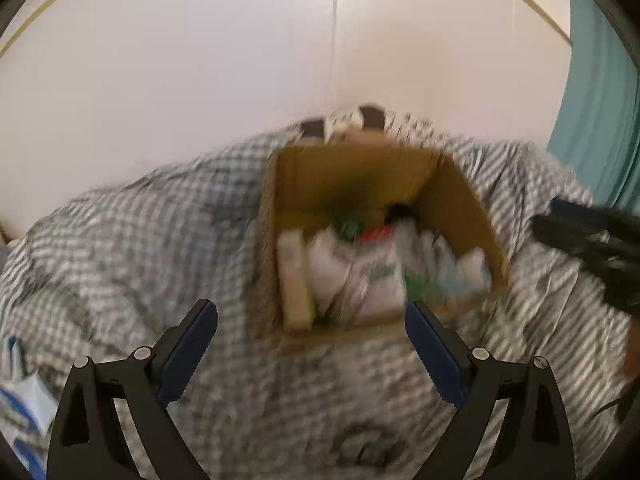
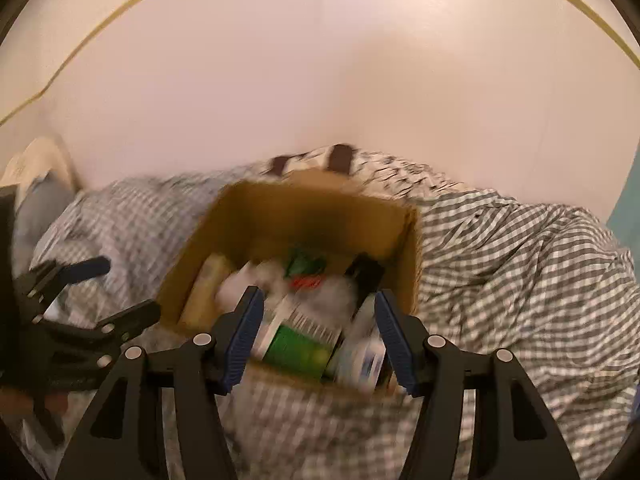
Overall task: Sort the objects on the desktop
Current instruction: 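Grasp bead bracelet with left tool while right tool grasps white device, drop both in box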
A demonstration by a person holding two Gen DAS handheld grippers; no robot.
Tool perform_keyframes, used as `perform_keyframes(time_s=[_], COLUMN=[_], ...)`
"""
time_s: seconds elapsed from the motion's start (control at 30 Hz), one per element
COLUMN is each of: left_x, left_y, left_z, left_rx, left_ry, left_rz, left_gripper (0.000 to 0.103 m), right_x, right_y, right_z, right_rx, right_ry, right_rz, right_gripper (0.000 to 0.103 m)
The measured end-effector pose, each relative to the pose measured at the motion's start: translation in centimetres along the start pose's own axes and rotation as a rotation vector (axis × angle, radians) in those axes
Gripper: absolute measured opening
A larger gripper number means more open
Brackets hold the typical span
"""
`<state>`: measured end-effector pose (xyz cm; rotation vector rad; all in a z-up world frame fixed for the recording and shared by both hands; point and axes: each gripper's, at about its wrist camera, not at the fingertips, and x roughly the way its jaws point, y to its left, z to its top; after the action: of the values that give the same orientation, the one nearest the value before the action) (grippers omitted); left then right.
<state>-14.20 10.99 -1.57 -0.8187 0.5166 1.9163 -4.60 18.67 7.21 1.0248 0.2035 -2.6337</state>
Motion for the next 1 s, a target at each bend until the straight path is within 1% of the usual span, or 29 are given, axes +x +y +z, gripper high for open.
perform_keyframes(time_s=[0.07, 0.13, 0.23, 0.4, 0.43, 0.47, 0.53, 0.57, 0.63, 0.67, 0.73, 0.77, 0.8, 0.83, 0.87, 0.93, 1.0], left_x=[-0.7, -1.4, -2.1, -2.0, -1.8, -1.6, -1.3, -1.2, -0.8, -0.6, -0.3, -0.1, 0.2, 0.4, 0.8, 1.5, 2.5], left_y=[0.6, 1.4, 2.5, 3.4, 3.5, 3.5, 3.6, 3.6, 3.5, 3.4, 3.2, 3.2, 3.1, 3.1, 3.0, 2.8, 2.6], left_z=[-2.3, -4.6, -7.5, -11.2, -11.8, -12.2, -12.9, -13.0, -13.2, -13.2, -13.2, -13.1, -13.1, -13.0, -13.0, -13.0, -12.8], left_rx=[-0.019, -0.071, -0.127, -0.19, -0.198, -0.201, -0.207, -0.208, -0.202, -0.196, -0.187, -0.184, -0.178, -0.171, -0.16, -0.138, -0.113], left_ry=[0.013, 0.029, 0.058, 0.119, 0.136, 0.15, 0.17, 0.177, 0.192, 0.195, 0.2, 0.204, 0.21, 0.215, 0.222, 0.24, 0.266], left_rz=[0.027, 0.044, 0.043, 0.061, 0.06, 0.055, 0.054, 0.054, 0.058, 0.061, 0.066, 0.067, 0.068, 0.069, 0.076, 0.085, 0.081], left_gripper=[0.097, 0.097, 0.097, 0.097, 0.097, 0.097, 0.097, 0.097, 0.097, 0.097, 0.097, 0.097, 0.097, 0.097, 0.097, 0.097, 0.097], right_x=[-2.1, -3.2, -3.7, -1.3, -1.0, -0.7, -0.7, -0.5, -0.7, -0.1, 1.3, 2.1, 2.8, 3.3, 3.5, 3.4, 2.7], right_y=[1.5, 2.8, 5.1, 7.6, 8.1, 8.8, 9.8, 10.6, 11.9, 12.6, 13.2, 13.4, 13.5, 13.6, 13.6, 13.3, 12.4], right_z=[-2.0, -3.8, -7.0, -13.2, -14.3, -15.5, -16.9, -17.7, -18.7, -19.2, -19.7, -19.9, -20.1, -20.1, -20.2, -20.0, -19.5], right_rx=[-0.031, -0.055, -0.131, -0.218, -0.234, -0.247, -0.266, -0.298, -0.352, -0.382, -0.405, -0.408, -0.397, -0.378, -0.365, -0.354, -0.312], right_ry=[-0.007, -0.007, 0.043, 0.21, 0.238, 0.269, 0.299, 0.322, 0.331, 0.351, 0.382, 0.4, 0.409, 0.406, 0.399, 0.373, 0.318], right_rz=[0.011, 0.018, 0.065, 0.15, 0.177, 0.227, 0.291, 0.333, 0.358, 0.355, 0.321, 0.318, 0.332, 0.342, 0.339, 0.331, 0.325], right_gripper=[0.058, 0.058, 0.058, 0.058, 0.058, 0.058, 0.058, 0.058, 0.058, 0.058, 0.056, 0.051, 0.047, 0.045, 0.038, 0.035, 0.033])
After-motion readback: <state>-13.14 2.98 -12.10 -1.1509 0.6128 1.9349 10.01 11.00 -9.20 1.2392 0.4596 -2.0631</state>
